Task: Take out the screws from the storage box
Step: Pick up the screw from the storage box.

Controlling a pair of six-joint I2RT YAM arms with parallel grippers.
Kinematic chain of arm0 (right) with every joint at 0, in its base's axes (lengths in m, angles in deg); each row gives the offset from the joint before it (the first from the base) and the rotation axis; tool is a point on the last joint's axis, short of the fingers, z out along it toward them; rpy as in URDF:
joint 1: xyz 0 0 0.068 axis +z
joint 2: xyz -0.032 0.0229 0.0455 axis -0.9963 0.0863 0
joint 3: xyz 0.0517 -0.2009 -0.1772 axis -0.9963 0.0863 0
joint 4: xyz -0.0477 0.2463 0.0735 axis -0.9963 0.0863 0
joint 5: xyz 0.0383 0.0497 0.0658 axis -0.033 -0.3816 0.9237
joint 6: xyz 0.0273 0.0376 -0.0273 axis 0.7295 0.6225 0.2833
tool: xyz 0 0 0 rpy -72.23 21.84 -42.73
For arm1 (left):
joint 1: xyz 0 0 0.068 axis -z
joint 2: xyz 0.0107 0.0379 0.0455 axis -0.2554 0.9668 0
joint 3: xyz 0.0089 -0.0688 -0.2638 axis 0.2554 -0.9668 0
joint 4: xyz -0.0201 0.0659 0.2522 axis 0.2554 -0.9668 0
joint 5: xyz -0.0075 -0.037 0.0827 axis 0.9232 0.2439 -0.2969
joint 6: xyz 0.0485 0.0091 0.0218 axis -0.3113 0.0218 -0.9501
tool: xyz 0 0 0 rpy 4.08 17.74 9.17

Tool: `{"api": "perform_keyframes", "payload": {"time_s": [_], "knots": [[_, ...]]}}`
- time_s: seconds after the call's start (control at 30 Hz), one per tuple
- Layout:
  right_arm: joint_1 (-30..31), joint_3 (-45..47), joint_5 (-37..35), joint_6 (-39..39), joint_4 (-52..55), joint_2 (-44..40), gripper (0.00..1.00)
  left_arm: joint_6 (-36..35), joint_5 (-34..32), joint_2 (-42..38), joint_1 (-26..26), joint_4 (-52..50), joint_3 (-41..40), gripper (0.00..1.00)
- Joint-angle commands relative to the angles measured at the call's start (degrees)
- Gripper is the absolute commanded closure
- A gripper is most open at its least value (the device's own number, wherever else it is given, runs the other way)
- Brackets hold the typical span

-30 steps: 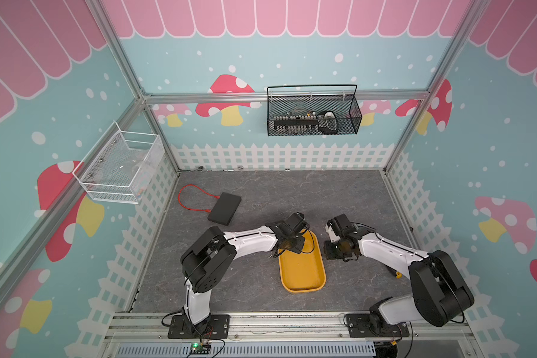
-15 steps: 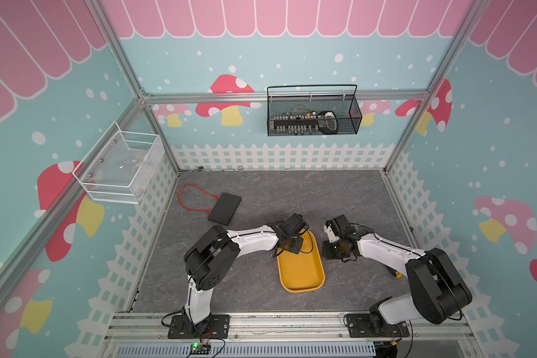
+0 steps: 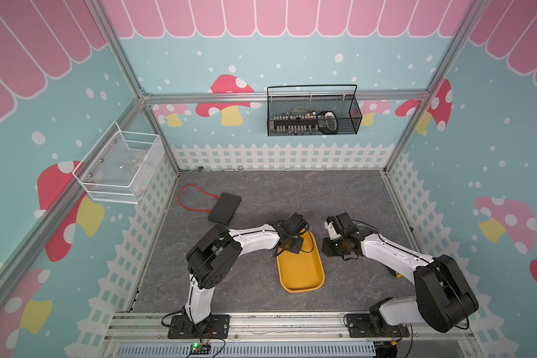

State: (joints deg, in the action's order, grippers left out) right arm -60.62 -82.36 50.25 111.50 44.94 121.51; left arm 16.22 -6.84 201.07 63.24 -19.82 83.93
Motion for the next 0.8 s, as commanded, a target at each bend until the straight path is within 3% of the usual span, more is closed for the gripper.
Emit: {"api": "perform_keyframes", "payload": {"time_s": [0.0, 0.1, 0.5, 0.63, 0.77], "knots": [[-0.17, -3.06, -1.08, -0.45, 2.55, -2.77, 0.76, -0.24, 1.71, 3.19, -0.19, -4.35, -0.16, 0.93], [-0.18, -5.02, -1.61, -0.36, 4.31, -4.44, 0.75, -0.36, 1.76, 3.36, -0.06, -5.53, 0.20, 1.00], [0.01, -12.06, 6.10, -2.40, 1.28, -9.84, 0.78, 1.84, 5.28, -9.72, -0.21, -6.48, 5.07, 1.00], [1.44, -13.20, 8.46, -0.57, 1.13, -8.75, 0.78, 2.64, 6.41, -15.16, -2.30, -7.02, 3.95, 1.00], [6.91, -14.58, 8.82, 3.22, 0.04, -6.20, 0.79, 3.16, 5.25, -21.65, -6.58, -7.13, -1.30, 1.00]]}}
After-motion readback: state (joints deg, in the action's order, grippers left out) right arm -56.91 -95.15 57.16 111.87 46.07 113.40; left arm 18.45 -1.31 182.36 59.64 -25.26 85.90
